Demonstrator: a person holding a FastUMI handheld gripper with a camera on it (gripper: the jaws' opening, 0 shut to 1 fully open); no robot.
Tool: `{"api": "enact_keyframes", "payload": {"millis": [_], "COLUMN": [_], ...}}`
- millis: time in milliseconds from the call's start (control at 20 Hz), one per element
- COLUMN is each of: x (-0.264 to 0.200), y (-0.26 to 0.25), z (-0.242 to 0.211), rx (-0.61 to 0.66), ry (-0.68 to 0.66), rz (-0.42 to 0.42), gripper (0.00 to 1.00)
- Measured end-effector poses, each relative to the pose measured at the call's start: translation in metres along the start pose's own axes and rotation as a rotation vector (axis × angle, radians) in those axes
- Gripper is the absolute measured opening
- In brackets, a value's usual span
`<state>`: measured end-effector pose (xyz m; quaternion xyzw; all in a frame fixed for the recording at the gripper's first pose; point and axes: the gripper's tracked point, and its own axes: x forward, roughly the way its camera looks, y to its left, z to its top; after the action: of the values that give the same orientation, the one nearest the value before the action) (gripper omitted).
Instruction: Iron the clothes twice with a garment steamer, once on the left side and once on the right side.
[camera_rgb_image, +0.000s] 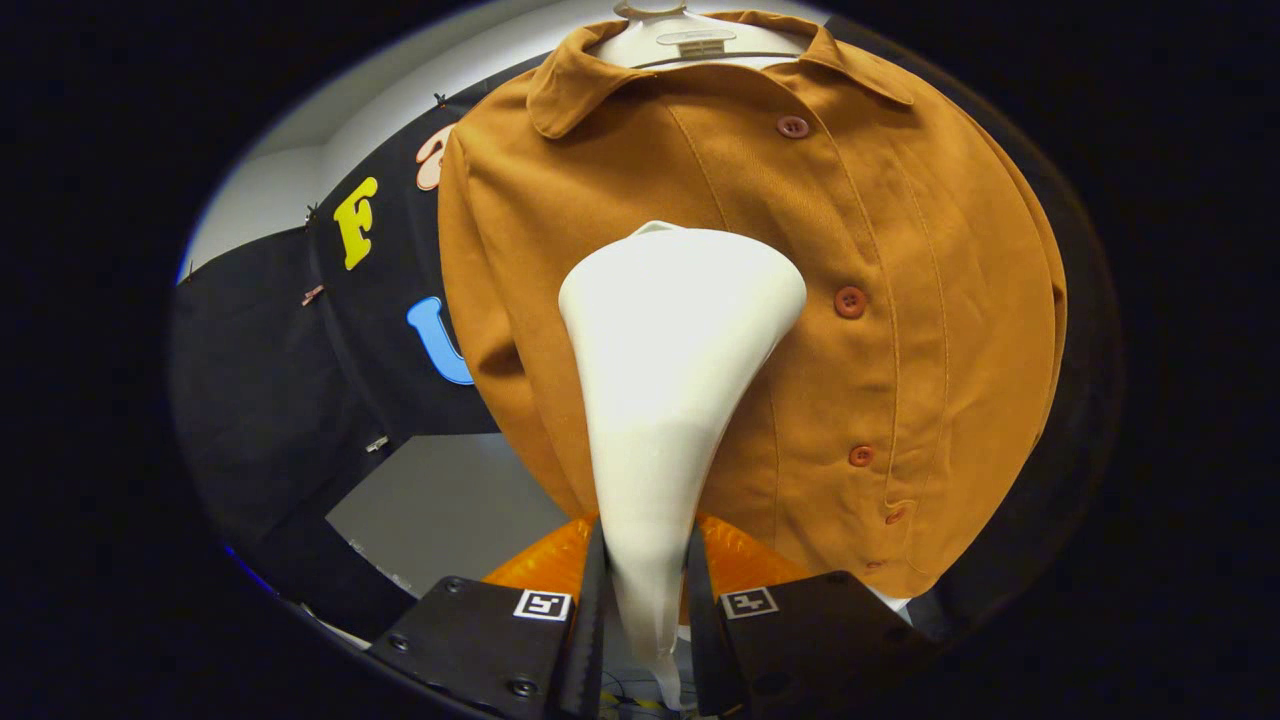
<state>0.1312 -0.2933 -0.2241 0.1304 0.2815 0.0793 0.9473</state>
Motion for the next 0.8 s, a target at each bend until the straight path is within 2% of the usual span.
{"api": "enact_keyframes", "payload": {"millis": [800], "x": [0.02], "y": [-0.007], "z": [-0.075], "rx": [0.069], "ry": [0.196], "rz": [-0.06], "gripper": [0.4]}}
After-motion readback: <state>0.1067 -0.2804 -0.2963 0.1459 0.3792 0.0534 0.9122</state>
